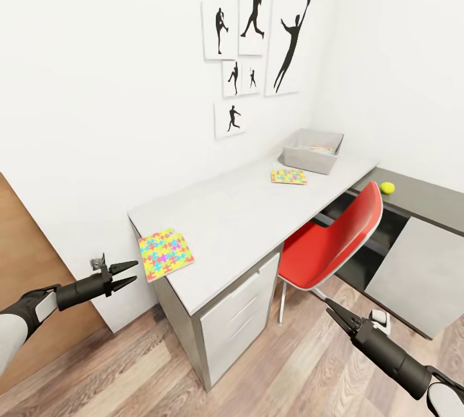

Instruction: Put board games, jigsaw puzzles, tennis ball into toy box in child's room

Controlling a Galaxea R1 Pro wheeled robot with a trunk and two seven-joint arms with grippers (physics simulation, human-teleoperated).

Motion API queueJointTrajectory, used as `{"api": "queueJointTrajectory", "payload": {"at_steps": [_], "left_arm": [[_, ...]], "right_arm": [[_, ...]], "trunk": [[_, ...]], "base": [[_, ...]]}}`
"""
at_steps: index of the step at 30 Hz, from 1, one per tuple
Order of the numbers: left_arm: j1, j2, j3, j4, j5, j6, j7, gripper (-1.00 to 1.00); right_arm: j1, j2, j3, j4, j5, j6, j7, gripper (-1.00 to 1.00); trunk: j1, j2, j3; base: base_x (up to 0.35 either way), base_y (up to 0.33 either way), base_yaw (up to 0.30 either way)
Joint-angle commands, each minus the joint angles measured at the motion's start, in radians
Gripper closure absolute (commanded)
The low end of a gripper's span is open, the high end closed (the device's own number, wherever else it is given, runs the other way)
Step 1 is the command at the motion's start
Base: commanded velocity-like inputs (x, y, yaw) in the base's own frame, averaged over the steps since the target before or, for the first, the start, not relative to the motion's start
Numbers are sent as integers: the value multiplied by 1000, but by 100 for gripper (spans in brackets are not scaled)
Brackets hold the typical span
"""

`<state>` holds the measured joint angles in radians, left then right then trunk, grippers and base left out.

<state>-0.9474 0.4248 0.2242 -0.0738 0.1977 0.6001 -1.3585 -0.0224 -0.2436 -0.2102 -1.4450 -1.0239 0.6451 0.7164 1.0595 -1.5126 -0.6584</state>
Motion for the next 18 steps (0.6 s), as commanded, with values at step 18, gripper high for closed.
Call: {"api": "queueJointTrajectory", "payload": {"at_steps": [18], "left_arm": [[-1,-1,0,0,2,10,-2,-100]], "right_arm": [[-1,0,-1,0,-5,7,0,-100]], "trunk": [[0,0,-1]], "base": [[76,-52,0]]}}
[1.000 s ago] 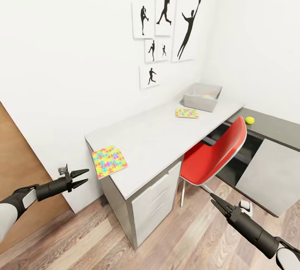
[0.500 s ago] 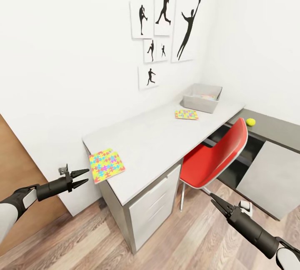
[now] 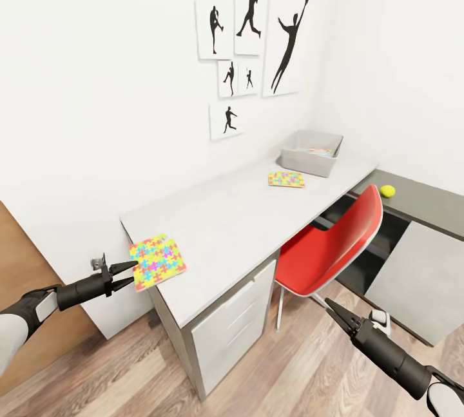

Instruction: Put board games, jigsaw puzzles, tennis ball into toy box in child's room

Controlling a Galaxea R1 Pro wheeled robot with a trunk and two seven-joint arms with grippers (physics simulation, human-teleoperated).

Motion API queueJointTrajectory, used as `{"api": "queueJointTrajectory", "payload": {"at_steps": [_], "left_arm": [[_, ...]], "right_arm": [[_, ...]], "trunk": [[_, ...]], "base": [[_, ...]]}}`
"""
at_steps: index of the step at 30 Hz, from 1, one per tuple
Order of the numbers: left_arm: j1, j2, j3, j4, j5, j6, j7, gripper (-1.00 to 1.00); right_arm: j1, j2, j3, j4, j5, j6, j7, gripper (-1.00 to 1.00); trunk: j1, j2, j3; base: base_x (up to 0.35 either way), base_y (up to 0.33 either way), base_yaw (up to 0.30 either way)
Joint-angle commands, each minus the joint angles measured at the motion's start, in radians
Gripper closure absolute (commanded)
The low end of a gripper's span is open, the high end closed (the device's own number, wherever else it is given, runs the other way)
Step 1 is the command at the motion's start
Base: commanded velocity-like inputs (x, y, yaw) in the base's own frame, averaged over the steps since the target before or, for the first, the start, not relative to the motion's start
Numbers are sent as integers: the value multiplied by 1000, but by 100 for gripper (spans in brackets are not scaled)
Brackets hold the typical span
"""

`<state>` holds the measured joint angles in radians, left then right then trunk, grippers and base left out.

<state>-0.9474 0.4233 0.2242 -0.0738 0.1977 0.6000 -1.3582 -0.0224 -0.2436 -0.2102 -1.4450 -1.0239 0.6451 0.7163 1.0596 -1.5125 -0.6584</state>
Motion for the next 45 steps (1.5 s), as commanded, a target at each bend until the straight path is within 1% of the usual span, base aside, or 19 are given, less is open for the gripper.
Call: {"api": "queueJointTrajectory", "payload": {"at_steps": [1,11,19,36,37,45], "left_arm": [[-1,0,0,0,2,10,-3,-100],[-1,0,0,0,2,10,-2,-100],[-1,-3,0,0,2,10,-2,-100],[-1,-3,0,0,2,10,-2,-100],[-1,-3,0,0,2,10,-3,100],[-1,-4,0,1,2,10,-3,100]], "right_arm": [[-1,0,-1,0,-5,7,0,-100],[-1,0,-1,0,-5,7,0,-100],[-1,0,-1,0,-5,7,0,-100],[-1,0,-1,0,-5,7,0,-100],[-1,0,-1,0,-5,7,0,-100],[-1,1,-1,0,-5,7,0,-100]], "trunk": [[0,0,-1],[0,0,-1],[0,0,-1],[0,0,-1],[0,0,-1],[0,0,-1]], "base": [[5,-5,0],[1,-3,0],[0,-84,0],[0,-5,0],[0,0,0],[0,0,0]]}}
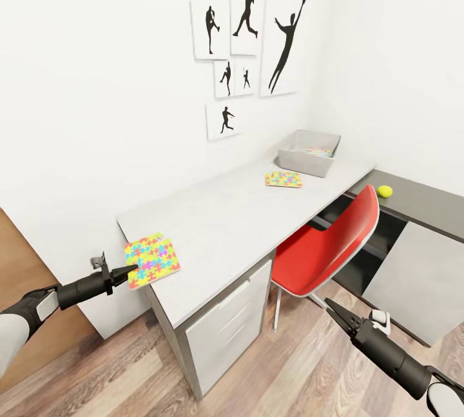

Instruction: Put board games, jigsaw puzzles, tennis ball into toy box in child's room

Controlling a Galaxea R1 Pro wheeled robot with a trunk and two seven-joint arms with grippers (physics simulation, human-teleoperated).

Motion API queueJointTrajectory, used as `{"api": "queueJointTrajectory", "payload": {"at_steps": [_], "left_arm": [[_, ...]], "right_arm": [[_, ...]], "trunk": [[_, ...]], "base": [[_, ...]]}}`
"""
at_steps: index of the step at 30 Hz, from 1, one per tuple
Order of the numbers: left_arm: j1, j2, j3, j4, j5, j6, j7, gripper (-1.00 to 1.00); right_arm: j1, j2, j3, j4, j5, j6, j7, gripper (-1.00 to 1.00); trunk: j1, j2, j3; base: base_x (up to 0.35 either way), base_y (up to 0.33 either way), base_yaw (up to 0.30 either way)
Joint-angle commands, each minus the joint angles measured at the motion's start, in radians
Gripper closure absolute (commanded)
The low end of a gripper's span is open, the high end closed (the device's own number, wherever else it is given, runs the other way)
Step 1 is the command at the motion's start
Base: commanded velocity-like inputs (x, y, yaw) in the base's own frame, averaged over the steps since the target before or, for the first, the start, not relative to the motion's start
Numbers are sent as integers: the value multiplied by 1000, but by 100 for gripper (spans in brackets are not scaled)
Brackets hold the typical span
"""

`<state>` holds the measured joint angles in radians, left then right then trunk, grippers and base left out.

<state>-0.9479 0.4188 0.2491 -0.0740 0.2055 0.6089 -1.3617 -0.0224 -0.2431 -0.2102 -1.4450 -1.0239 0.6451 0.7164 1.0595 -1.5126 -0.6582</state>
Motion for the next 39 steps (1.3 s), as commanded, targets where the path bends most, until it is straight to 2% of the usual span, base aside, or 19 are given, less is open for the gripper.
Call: {"api": "queueJointTrajectory", "payload": {"at_steps": [1,7,27,33,39], "left_arm": [[0,1,-25,1,-5,1,-1,100],[0,1,-25,1,-5,0,-5,100],[0,3,-25,0,-6,-3,-19,100],[0,3,-25,0,-6,-2,-20,100],[0,4,-25,-1,-6,3,-22,100]], "right_arm": [[-1,0,-1,0,-5,7,0,-100],[-1,0,0,1,-5,7,0,-100],[-1,-1,-2,2,-5,7,0,-100],[-1,-1,-30,3,-5,8,0,-100],[-1,0,-33,21,-5,7,0,-100]], "trunk": [[0,0,-1],[0,0,-1],[-77,140,62],[-100,182,80],[-123,224,99]], "base": [[0,0,0],[0,0,0],[0,0,0],[0,0,0],[0,0,0]]}}
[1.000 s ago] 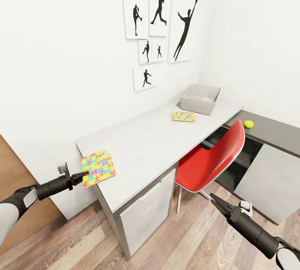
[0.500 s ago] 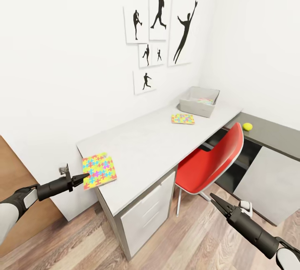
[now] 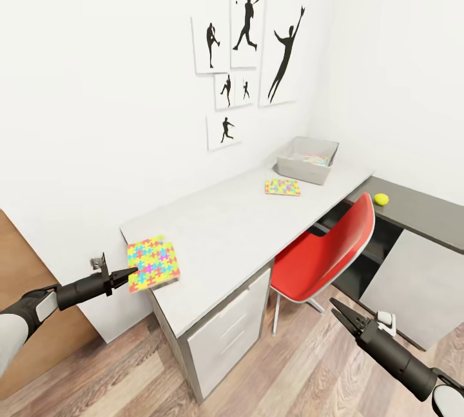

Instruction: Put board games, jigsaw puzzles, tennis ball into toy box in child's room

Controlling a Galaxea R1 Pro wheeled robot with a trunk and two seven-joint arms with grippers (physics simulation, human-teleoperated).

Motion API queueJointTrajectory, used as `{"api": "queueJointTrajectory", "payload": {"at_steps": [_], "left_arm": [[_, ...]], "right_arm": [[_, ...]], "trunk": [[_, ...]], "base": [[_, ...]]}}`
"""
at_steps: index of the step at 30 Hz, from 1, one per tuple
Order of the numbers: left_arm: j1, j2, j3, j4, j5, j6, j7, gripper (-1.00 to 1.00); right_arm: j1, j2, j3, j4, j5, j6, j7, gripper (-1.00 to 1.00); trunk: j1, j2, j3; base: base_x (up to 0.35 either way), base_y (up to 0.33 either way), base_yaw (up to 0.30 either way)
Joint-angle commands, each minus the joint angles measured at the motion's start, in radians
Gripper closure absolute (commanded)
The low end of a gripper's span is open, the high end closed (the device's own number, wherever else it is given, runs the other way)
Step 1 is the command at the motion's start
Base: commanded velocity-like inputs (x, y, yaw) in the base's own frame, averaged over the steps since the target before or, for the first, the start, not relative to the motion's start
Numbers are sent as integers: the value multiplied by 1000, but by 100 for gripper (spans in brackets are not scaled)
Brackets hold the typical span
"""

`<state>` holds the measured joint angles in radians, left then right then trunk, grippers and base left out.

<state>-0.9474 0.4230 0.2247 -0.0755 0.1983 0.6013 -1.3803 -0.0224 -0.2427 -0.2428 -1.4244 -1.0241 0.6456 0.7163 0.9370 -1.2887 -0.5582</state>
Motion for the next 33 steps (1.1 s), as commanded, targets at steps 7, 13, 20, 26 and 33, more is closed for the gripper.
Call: {"api": "queueJointTrajectory", "payload": {"at_steps": [7,13,20,26,33], "left_arm": [[-1,4,-1,-7,1,12,-8,100],[-1,4,-10,-14,-5,15,-103,100],[-3,6,-50,-19,-8,25,-135,100],[-4,7,-77,-131,-8,116,-142,100],[-4,7,-143,-136,-9,118,-181,100]], "right_arm": [[-1,0,0,2,-2,6,-4,-100],[-1,3,0,18,-4,6,-11,-100],[-1,19,-2,24,-5,6,-11,-100],[-1,22,-3,47,-5,6,-12,-100],[-1,22,-3,53,-5,4,-11,-100]], "trunk": [[-27,49,21],[-50,91,40],[-77,140,62],[-100,182,81],[-127,231,106]], "base": [[0,0,0],[0,0,0],[0,0,0],[-9,0,0],[-132,0,-79]]}}
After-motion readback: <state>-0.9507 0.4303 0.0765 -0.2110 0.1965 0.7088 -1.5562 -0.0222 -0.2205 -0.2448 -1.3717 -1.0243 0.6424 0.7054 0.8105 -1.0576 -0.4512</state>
